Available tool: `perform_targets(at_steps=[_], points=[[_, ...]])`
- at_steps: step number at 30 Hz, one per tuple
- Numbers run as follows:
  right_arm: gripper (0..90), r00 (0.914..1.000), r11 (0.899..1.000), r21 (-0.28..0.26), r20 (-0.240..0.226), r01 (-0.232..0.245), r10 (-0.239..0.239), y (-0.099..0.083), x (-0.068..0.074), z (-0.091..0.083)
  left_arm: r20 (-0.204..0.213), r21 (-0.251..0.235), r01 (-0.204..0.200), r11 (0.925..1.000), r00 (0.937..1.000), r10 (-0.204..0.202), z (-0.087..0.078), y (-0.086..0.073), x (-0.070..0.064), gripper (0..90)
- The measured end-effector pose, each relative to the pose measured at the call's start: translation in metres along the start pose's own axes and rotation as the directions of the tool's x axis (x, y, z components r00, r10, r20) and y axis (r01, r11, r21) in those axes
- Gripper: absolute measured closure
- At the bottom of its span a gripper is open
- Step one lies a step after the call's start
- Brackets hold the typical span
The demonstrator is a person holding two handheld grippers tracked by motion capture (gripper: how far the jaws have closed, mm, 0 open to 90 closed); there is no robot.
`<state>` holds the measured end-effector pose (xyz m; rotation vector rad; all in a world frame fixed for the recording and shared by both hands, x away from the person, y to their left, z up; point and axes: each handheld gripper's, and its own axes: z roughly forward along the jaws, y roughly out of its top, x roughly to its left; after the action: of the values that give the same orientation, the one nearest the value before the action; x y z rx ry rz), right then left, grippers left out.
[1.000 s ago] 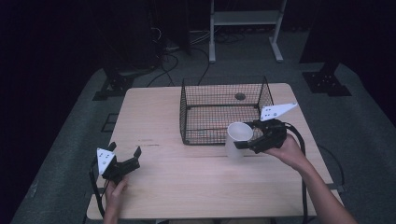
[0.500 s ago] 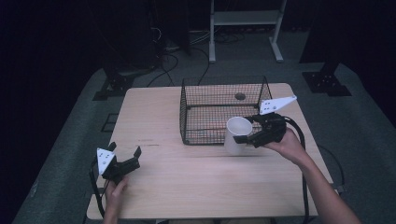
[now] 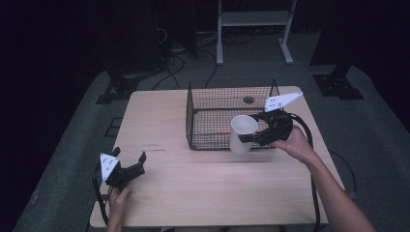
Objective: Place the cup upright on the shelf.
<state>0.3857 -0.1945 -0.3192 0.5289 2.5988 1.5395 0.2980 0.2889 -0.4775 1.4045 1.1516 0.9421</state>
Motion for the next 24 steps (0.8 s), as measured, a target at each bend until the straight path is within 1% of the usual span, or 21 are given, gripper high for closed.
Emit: perform_targets(at_steps=[10,12,23,24], points=[[19.6,0.9999,1.0,0.006,0.008,0.008,-0.008,0.013,-0.007,0.0,0.0,0.0,0.001,1.0,1.0,-0.001,0.0,0.0,0.0,0.0],[19.6,0.9999,1.0,0.001,0.01,0.01,-0.01,0.014,-0.008,0.0,0.0,0.0,0.001,1.0,1.0,-0.001,0.0,0.0,0.0,0.0],[19.6,0.9999,1.0,0.013,0.012,0.008,-0.008,0.022,-0.016,0.003,0.0,0.0,0.002,1.0,1.0,-0.002,0.0,0.0,0.0,0.0],[19.6,0.9999,1.0,0.006,0.013,0.008,-0.008,0.023,-0.017,0.003,0.001,0.0,0.002,1.0,1.0,-0.002,0.0,0.0,0.0,0.0]])
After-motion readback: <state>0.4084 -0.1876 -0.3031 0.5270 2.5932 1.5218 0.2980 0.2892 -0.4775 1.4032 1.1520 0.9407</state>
